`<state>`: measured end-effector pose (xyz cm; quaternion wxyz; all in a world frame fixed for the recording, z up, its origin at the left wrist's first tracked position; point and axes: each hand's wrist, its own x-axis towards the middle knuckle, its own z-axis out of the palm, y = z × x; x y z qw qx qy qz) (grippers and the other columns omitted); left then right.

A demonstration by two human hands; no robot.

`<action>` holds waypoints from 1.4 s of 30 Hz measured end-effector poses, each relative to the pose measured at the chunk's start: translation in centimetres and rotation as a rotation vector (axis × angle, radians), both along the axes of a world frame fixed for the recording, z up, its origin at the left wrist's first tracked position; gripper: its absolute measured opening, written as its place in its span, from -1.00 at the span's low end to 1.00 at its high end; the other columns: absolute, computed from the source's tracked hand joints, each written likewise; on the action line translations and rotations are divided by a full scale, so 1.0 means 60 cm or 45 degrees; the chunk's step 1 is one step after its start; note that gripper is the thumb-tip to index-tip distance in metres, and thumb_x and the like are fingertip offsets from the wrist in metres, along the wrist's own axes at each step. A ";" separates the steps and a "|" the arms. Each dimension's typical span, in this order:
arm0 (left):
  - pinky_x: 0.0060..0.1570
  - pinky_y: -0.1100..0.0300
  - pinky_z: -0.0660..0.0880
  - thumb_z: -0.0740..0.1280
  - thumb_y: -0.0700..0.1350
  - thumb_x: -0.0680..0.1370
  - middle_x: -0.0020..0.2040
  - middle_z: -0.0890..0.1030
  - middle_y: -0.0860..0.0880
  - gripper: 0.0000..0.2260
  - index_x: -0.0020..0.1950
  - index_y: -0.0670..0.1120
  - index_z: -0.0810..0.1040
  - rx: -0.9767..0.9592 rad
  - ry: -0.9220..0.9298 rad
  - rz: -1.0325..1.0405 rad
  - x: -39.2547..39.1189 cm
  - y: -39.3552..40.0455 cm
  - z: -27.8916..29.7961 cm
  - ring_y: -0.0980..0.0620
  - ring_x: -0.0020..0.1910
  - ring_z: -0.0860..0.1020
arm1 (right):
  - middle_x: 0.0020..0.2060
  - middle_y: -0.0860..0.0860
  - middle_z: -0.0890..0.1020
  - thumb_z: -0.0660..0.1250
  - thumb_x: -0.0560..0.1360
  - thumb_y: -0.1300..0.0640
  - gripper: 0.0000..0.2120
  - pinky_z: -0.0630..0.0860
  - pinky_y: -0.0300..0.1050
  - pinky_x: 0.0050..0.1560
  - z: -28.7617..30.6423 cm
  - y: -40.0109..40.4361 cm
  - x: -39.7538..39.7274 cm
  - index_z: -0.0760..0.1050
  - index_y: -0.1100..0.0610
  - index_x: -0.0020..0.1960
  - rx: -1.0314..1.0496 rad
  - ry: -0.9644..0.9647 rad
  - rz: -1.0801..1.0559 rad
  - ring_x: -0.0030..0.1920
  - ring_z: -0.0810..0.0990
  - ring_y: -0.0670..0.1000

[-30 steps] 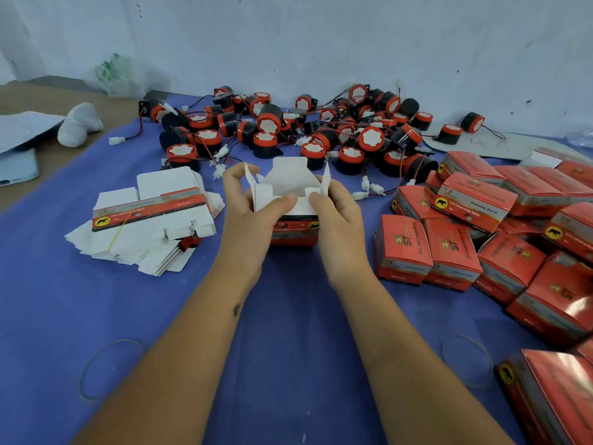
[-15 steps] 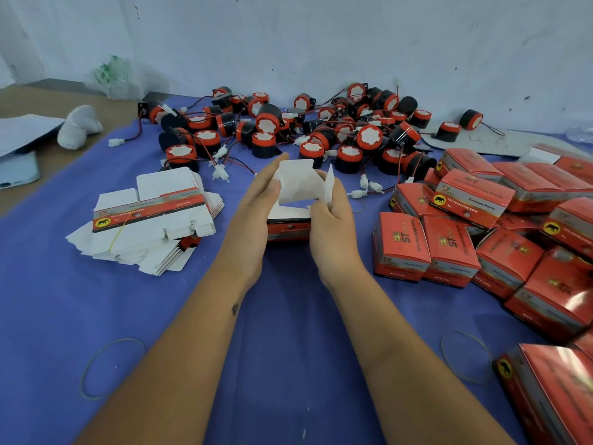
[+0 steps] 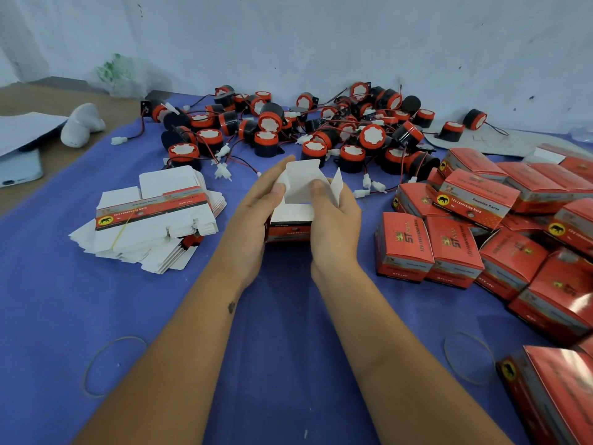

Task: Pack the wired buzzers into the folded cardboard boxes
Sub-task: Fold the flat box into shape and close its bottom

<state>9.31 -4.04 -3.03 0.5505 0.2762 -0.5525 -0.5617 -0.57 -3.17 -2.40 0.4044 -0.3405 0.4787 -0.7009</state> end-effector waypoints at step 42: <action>-0.15 0.18 0.59 0.20 -0.19 0.44 -0.02 0.65 0.07 -0.63 0.09 0.19 0.60 0.092 -0.010 0.186 -0.001 -0.003 -0.003 0.05 -0.04 0.63 | -0.14 -0.06 0.62 0.26 0.54 0.32 -0.78 0.53 -0.26 -0.30 -0.005 0.016 -0.031 0.56 0.06 0.06 -0.055 0.151 0.258 -0.24 0.60 -0.19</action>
